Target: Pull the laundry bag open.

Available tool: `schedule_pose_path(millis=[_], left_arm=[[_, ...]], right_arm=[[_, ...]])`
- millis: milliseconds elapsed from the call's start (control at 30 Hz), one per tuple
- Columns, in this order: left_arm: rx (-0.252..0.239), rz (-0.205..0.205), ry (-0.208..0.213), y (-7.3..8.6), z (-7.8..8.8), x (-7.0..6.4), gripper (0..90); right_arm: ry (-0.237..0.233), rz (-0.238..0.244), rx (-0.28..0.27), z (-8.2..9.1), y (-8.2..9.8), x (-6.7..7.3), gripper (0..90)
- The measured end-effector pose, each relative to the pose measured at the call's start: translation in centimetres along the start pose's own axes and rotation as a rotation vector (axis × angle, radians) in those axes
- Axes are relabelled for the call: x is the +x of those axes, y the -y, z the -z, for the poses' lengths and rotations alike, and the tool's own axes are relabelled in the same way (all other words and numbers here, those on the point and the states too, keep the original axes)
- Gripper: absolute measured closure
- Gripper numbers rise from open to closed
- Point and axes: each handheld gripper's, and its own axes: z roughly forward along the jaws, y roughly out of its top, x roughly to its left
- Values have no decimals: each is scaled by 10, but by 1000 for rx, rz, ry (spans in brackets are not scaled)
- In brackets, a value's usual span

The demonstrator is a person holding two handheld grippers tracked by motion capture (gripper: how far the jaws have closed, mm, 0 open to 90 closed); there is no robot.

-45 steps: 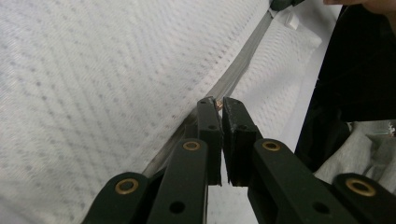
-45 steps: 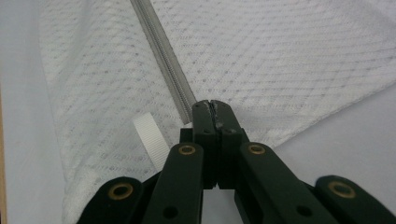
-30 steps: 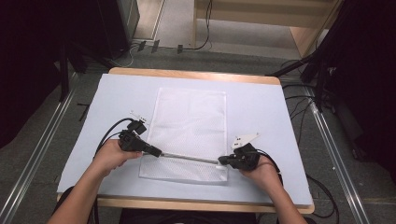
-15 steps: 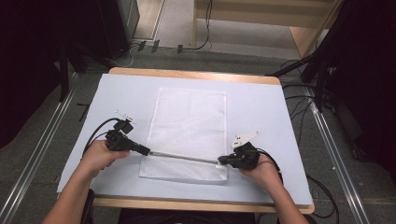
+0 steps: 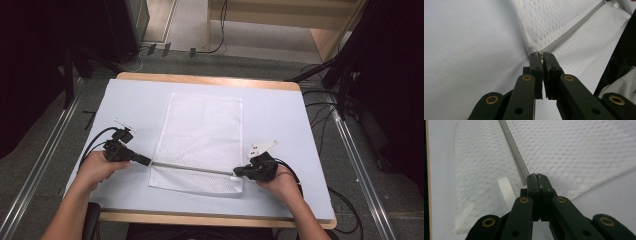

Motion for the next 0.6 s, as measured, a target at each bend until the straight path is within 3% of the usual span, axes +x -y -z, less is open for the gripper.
schedule_pose_path(millis=[167,600], left_arm=[[1,-7,23,2,1,1,879],[-28,-21,13,12,1,-6,866]], right_arm=[[-12,-20,3,0,0,-2,900],[-16,-2,24,0,-4,-2,900]])
